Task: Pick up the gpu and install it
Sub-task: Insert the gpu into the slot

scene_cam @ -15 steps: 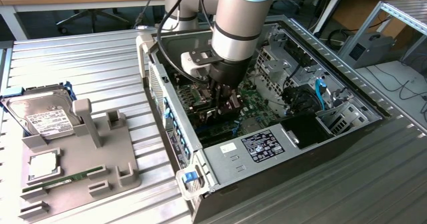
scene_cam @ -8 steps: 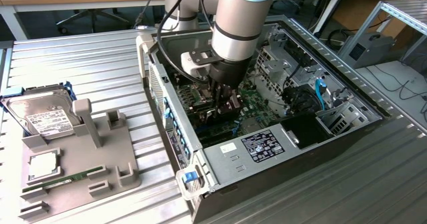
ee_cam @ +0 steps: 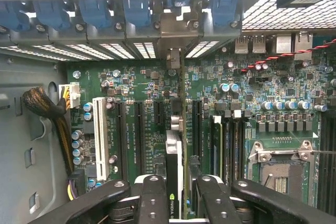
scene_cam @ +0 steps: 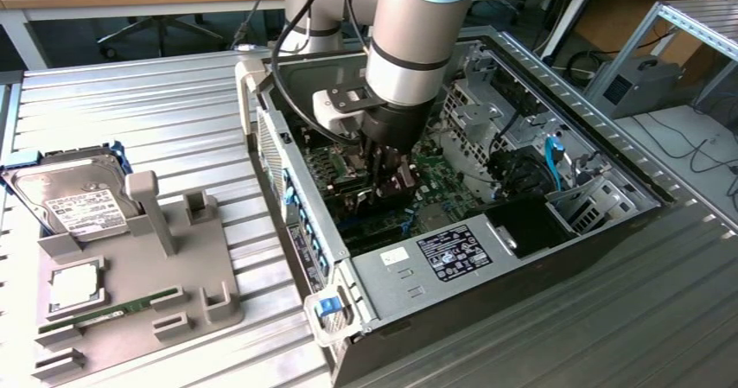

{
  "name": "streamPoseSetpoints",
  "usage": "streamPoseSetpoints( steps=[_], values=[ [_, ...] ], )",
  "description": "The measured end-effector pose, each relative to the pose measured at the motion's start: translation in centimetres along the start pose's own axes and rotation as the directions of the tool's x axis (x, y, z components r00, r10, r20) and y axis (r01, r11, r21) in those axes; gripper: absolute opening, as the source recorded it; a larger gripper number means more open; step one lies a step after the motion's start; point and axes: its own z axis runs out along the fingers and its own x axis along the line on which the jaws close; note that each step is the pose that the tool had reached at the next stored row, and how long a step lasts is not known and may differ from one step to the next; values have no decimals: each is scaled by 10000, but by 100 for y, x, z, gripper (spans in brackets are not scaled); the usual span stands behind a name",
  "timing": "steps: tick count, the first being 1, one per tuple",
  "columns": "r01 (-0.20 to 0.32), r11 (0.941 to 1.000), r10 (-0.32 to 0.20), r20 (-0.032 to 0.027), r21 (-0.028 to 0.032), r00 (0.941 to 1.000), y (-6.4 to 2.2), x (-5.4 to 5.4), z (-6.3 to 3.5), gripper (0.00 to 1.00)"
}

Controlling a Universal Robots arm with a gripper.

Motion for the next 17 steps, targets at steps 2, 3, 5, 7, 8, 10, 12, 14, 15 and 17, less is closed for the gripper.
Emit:
streamPoseSetpoints(
  steps=[2,3,5,7,8,10,12,14,15,17],
  values=[
    [-1,10000,1,8,2,10000,4,0,1,26],
    [-1,10000,1,21,6,10000,12,0,3,26],
    [0,10000,-1,31,9,10000,21,1,8,26],
    [1,10000,-1,38,10,10000,24,2,16,26],
    [0,10000,0,40,10,10000,25,1,19,26],
    [0,10000,0,46,12,10000,26,2,28,26],
    [-1,10000,1,47,12,10000,27,1,31,26],
    [-1,10000,0,51,13,10000,27,1,33,26],
    [-1,10000,1,51,13,10000,27,1,33,26],
    [-1,10000,1,52,13,10000,27,1,34,26]
  ],
)
